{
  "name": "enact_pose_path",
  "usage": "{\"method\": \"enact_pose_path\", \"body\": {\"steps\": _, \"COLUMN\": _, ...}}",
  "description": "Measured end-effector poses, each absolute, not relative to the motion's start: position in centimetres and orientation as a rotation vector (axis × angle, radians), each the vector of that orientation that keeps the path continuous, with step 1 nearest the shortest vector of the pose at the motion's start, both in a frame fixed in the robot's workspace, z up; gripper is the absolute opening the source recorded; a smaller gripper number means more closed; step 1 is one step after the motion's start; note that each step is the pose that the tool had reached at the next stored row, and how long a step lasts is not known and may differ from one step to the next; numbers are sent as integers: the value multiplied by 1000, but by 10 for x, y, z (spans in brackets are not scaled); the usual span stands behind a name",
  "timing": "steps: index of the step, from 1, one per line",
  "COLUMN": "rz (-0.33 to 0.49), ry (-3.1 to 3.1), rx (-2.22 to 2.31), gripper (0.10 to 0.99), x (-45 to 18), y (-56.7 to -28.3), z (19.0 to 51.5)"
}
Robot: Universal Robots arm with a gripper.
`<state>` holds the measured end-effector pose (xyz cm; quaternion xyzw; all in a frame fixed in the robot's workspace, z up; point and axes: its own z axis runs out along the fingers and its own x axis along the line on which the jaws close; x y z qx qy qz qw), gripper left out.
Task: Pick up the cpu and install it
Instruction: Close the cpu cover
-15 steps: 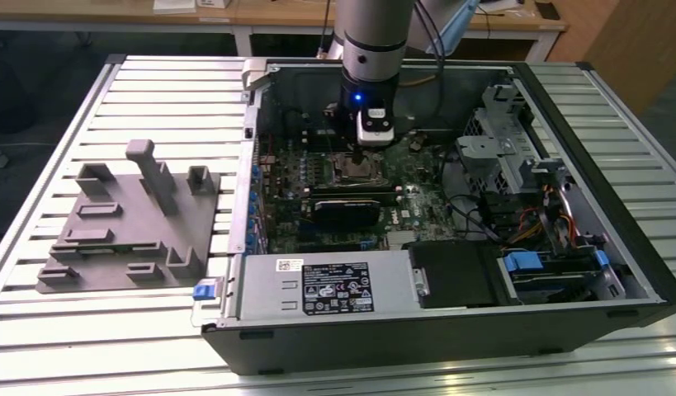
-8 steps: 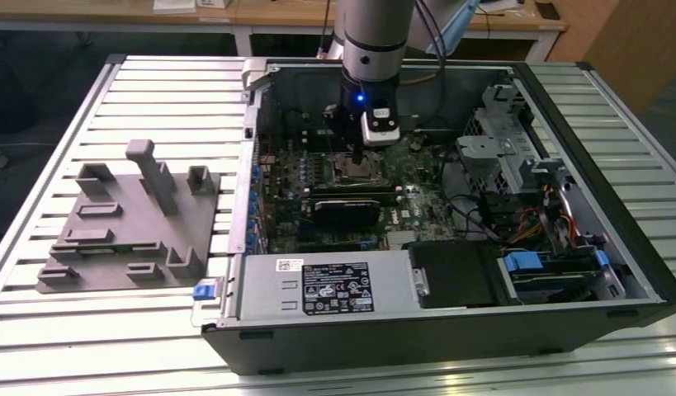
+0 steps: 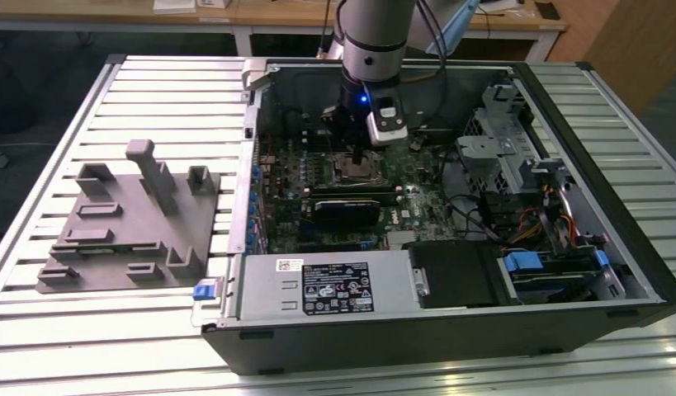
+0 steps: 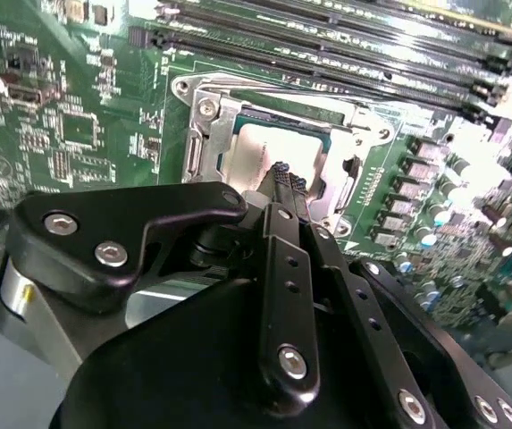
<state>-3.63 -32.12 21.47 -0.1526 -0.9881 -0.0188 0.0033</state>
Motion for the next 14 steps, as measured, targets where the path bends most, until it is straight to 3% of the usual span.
{"method": "enact_pose_path", "body": {"steps": 14, "rz": -59, "ry": -3117, "rx": -314, "gripper": 106, "x": -37, "y": -321, "z": 215}}
